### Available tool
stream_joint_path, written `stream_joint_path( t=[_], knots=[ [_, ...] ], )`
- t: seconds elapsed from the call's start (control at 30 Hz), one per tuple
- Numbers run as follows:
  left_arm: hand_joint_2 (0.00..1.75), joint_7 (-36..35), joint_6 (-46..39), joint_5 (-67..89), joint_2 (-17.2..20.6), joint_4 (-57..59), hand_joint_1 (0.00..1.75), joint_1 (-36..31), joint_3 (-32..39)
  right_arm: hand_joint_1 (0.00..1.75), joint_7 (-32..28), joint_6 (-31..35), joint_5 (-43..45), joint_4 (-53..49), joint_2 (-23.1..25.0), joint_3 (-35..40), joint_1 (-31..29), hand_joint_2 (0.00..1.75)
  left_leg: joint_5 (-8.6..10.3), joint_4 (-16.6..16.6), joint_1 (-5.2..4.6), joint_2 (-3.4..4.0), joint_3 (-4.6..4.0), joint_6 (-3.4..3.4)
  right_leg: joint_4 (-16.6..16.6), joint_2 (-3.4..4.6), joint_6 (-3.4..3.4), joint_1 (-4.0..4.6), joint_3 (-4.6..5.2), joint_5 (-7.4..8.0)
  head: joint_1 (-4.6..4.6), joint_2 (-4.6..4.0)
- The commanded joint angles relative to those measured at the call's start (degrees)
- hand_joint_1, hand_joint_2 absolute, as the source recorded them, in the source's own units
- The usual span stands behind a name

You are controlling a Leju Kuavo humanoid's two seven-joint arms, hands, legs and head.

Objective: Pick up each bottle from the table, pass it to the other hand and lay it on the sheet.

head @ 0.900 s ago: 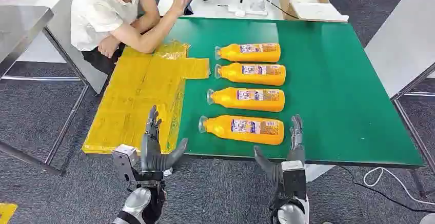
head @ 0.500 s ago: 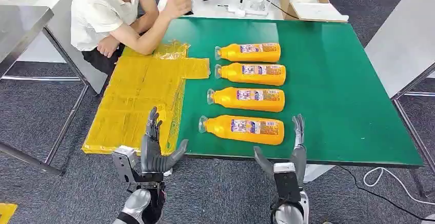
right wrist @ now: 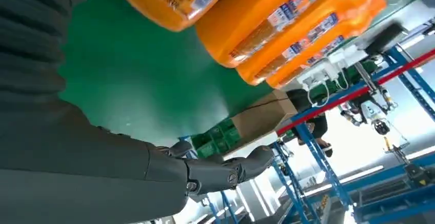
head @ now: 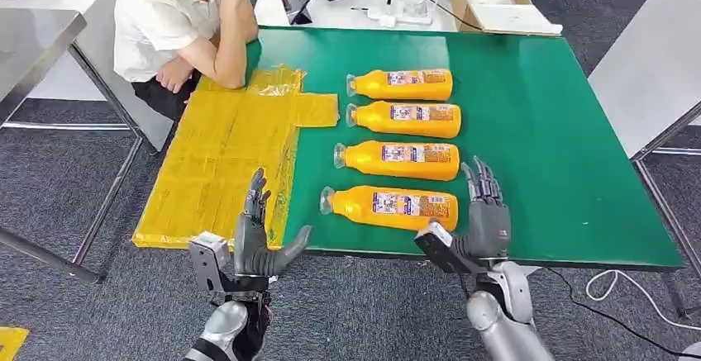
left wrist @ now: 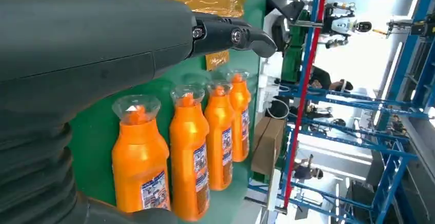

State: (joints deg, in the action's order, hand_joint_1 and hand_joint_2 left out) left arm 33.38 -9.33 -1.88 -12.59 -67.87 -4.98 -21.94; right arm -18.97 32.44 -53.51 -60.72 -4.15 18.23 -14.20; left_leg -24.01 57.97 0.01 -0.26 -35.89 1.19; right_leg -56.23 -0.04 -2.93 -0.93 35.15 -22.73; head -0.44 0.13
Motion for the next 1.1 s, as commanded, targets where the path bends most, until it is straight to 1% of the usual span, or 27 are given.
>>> stream_joint_path(
  t=[0.03,0.07,0.1,0.13,0.17,0.2,0.27,0.3,0.33,0.37,0.4,0.57,0.63,0.7,0.73,0.77,0.8,0.87,0.9,0.93,1.0,1.03,1.1],
  knots=[
    [1.75,-0.3,0.6,0.0,0.6,4.2,0.0,-2.4,-1.2,0.0,1.6,-0.9,-2.5,9.0,-2.2,3.9,-5.2,1.75,-0.13,-0.1,0.02,0.07,0.36,-0.07,0.1,0.05,0.11,0.03,-0.33,-0.11,0.0,0.0],
    [1.75,-0.3,0.8,0.1,0.5,4.6,0.0,-2.7,-1.3,0.0,1.3,-2.3,-2.9,10.7,-2.2,4.8,-6.3,1.75,-0.09,-0.1,0.01,0.06,0.25,-0.05,0.1,0.04,0.08,0.02,-0.23,-0.07,0.0,0.0],
    [1.75,-0.3,0.9,0.1,0.3,5.0,0.0,-3.0,-1.4,0.0,1.2,-2.7,-3.6,12.4,-1.9,5.6,-7.5,1.75,-0.13,-0.1,0.02,0.07,0.36,-0.06,0.1,0.05,0.11,0.03,-0.34,-0.11,0.02,0.0],
    [1.75,-0.3,1.0,0.1,0.2,5.1,0.0,-3.2,-1.5,0.0,1.3,-3.5,-3.3,13.4,-1.3,5.8,-8.3,1.75,-0.08,-0.1,0.0,0.1,0.22,-0.04,0.0,0.08,0.08,0.01,-0.18,-0.05,0.0,0.0],
    [1.75,-0.3,1.2,0.0,0.2,5.5,0.0,-3.6,-1.6,0.0,1.3,-4.7,-3.2,15.1,-0.8,6.6,-9.6,1.75,-0.13,0.0,0.02,0.15,0.35,-0.06,0.0,0.13,0.12,0.03,-0.3,-0.08,0.02,0.0],
    [1.75,-0.3,1.4,0.0,0.1,5.9,0.0,-3.9,-1.6,0.0,1.7,-5.1,-3.7,16.4,-0.2,7.6,-10.8,1.75,-0.07,0.0,0.01,0.13,0.17,-0.05,0.0,0.11,0.07,0.01,-0.13,-0.02,0.02,0.0],
    [1.75,-0.3,1.8,0.0,-0.2,6.8,0.0,-4.8,-1.9,0.0,1.5,-7.7,-3.1,18.6,1.4,9.3,-12.9,1.75,-0.17,0.0,0.04,0.29,0.42,-0.1,0.0,0.26,0.17,0.05,-0.35,-0.07,0.02,0.0],
    [1.75,-0.4,2.2,-0.2,-0.4,7.1,0.0,-5.1,-2.0,0.0,1.5,-8.5,-3.1,19.5,1.8,10.3,-13.5,1.75,-0.12,0.0,0.04,0.25,0.31,-0.09,0.0,0.22,0.14,0.04,-0.25,-0.04,0.02,0.0],
    [1.75,-0.4,2.2,-0.2,-0.4,7.1,0.0,-5.1,-2.1,0.0,1.6,-8.5,-3.1,19.6,2.2,10.4,-13.4,1.75,-0.07,0.0,0.02,0.2,0.19,-0.06,0.0,0.18,0.11,0.02,-0.14,-0.01,0.0,0.0],
    [1.75,-0.4,2.3,-0.2,-0.4,7.2,0.0,-5.2,-2.1,0.0,1.5,-9.1,-3.1,20.1,2.2,11.0,-13.6,1.75,-0.11,0.0,0.04,0.23,0.28,-0.08,0.0,0.21,0.14,0.04,-0.22,-0.04,0.02,0.0],
    [1.75,-0.4,2.5,-0.2,-0.4,7.5,0.0,-5.3,-2.3,0.0,0.4,-10.1,-1.2,20.2,2.5,11.2,-13.0,1.75,-0.06,0.0,0.03,0.15,0.18,-0.05,0.0,0.14,0.1,0.03,-0.14,-0.02,0.0,0.0],
    [1.75,-0.3,2.9,-0.5,-0.7,8.2,0.0,-5.3,-2.5,0.0,-3.0,-10.8,1.8,18.5,1.3,12.7,-11.1,1.75,-0.23,-0.1,0.08,0.05,0.7,-0.12,0.1,0.01,0.23,0.09,-0.69,-0.24,0.02,0.0],
    [1.75,-0.2,2.9,-0.6,-0.8,8.6,0.0,-5.4,-2.6,0.0,-3.1,-11.4,1.9,18.2,0.7,13.2,-10.9,1.75,-0.13,-0.1,0.03,0.02,0.39,-0.05,0.1,0.01,0.12,0.04,-0.39,-0.15,0.0,0.0],
    [1.75,-0.1,2.9,-0.6,-0.9,8.9,0.0,-5.6,-2.6,0.0,-2.9,-11.9,1.9,18.0,0.5,13.5,-11.0,1.75,-0.19,-0.1,0.05,-0.02,0.5,-0.06,0.1,-0.03,0.14,0.06,-0.53,-0.2,0.02,0.0],
    [1.75,0.3,3.0,-0.8,-1.0,9.1,0.0,-5.7,-2.7,0.0,-0.9,-12.1,1.8,18.2,0.2,13.7,-11.5,1.75,-0.07,0.0,0.01,-0.04,0.23,-0.04,0.0,-0.04,0.08,0.01,-0.24,-0.1,0.0,0.0],
    [1.75,0.4,2.9,-0.8,-1.0,9.0,0.0,-5.7,-2.7,0.0,0.4,-12.0,1.9,18.6,0.5,13.5,-11.9,1.75,-0.16,0.0,0.03,-0.02,0.42,-0.06,0.0,-0.03,0.13,0.04,-0.43,-0.17,0.02,0.0],
    [1.75,0.4,2.8,-0.9,-0.9,8.6,0.0,-5.6,-2.6,0.0,2.2,-13.9,2.2,19.7,0.6,13.7,-13.0,1.75,-0.18,0.0,0.04,0.03,0.42,-0.07,0.0,0.01,0.14,0.04,-0.42,-0.17,0.0,0.0],
    [1.75,0.4,2.8,-0.9,-0.9,8.6,0.0,-5.6,-2.6,0.0,2.2,-14.0,2.2,19.7,0.6,13.7,-13.2,1.75,-0.05,0.0,-0.01,0.01,0.12,-0.04,0.0,0.01,0.08,0.0,-0.11,-0.05,0.02,0.0],
    [1.75,0.4,2.8,-0.9,-0.9,8.6,0.0,-5.6,-2.6,0.0,2.2,-14.0,2.2,19.7,0.6,13.7,-13.2,1.75,-0.09,0.0,0.0,0.03,0.23,-0.06,0.0,0.02,0.12,0.01,-0.22,-0.08,0.0,0.0],
    [1.75,0.4,2.8,-0.9,-0.8,8.3,0.0,-5.4,-2.6,0.0,3.5,-15.7,2.3,20.9,0.7,14.1,-14.0,1.75,-0.13,0.0,0.02,0.07,0.32,-0.08,0.0,0.05,0.15,0.03,-0.29,-0.11,0.0,0.0],
    [1.75,0.4,2.8,-0.9,-0.7,8.3,0.0,-5.4,-2.5,0.0,4.8,-17.0,1.3,21.8,0.5,15.3,-15.0,1.75,-0.07,0.0,0.0,0.08,0.16,-0.04,0.0,0.07,0.09,0.01,-0.13,-0.05,0.0,0.0],
    [1.75,0.3,2.8,-0.9,-0.7,8.3,0.0,-5.4,-2.4,0.0,6.0,-17.9,1.6,22.6,0.7,15.2,-15.6,1.75,-0.13,0.0,0.0,0.13,0.3,-0.07,0.0,0.12,0.14,0.01,-0.25,-0.09,0.0,0.0],
    [1.75,0.1,2.3,-0.8,-0.6,7.8,0.0,-5.0,-2.0,0.0,11.5,-18.0,-1.0,23.7,1.0,16.5,-16.9,1.75,-0.08,0.0,0.0,0.07,0.23,-0.05,0.0,0.05,0.11,0.0,-0.19,-0.08,0.0,0.0]
  ],
)
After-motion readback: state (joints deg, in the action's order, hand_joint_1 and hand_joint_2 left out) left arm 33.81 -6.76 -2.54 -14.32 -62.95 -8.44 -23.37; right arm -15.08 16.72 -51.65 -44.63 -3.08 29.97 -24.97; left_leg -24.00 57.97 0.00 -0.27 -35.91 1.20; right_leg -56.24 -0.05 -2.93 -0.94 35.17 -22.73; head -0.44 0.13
